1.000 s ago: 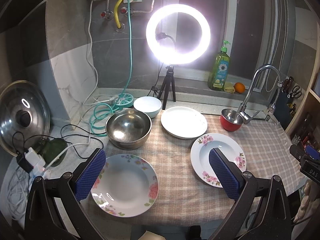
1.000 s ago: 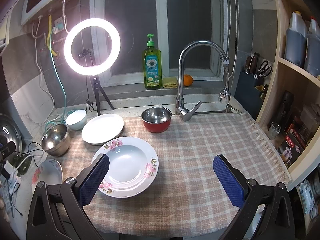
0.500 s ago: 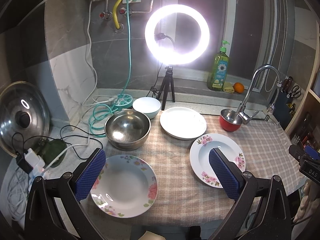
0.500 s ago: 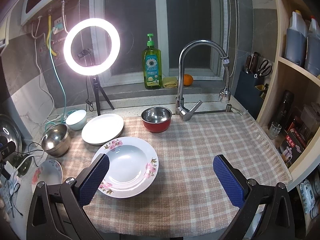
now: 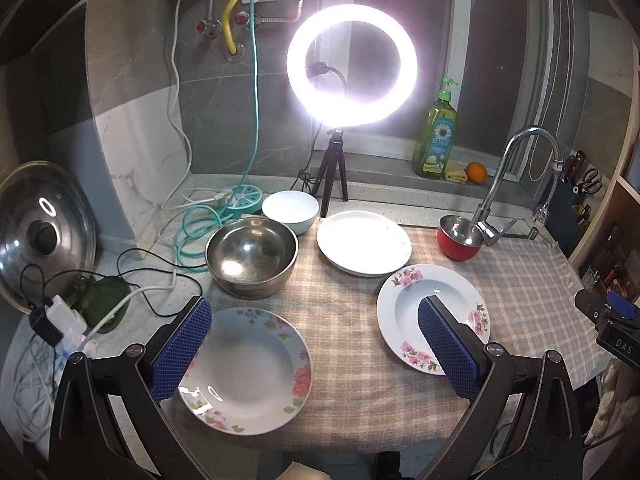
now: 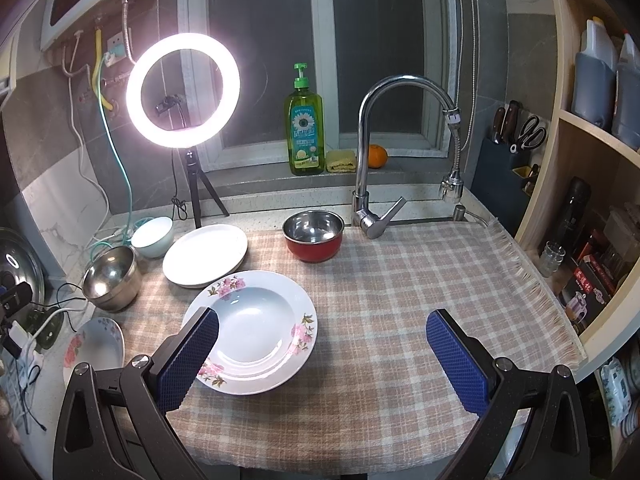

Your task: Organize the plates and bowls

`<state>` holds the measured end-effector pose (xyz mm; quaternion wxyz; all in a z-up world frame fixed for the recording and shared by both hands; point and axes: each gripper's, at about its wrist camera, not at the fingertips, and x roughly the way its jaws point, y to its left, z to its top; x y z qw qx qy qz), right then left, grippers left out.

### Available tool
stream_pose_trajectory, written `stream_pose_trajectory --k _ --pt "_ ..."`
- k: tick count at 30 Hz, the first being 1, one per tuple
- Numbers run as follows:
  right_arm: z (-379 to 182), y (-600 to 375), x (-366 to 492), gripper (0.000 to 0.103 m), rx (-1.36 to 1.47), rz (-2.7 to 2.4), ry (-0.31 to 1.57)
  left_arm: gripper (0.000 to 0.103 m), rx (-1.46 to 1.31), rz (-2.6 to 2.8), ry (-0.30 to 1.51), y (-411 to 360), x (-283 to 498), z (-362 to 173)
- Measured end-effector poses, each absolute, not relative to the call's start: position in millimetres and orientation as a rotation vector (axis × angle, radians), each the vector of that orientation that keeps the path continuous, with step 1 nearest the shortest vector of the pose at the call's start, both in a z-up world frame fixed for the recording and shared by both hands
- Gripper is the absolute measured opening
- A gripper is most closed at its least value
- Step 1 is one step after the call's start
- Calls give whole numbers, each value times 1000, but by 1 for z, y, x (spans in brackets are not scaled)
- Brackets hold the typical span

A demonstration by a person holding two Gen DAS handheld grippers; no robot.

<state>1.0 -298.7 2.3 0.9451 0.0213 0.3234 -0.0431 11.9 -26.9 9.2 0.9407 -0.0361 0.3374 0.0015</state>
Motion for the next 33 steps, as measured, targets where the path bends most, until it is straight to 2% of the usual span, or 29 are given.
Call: stream_pose_trajectory --k 18,26,30,32,33 --pt "-33 -313 30 103 76 16 761 102 -146 -57 800 -32 33 -26" --pt "-49 -324 47 101 124 69 824 98 -180 -95 855 -42 45 -41" --pt "-56 -328 56 92 134 89 853 91 -205 -113 886 -46 54 -50" --pt "-60 -330 60 90 144 100 869 82 -220 -125 901 -48 57 -55" --pt "-62 -331 62 87 149 105 876 80 -227 -131 912 -49 59 -57"
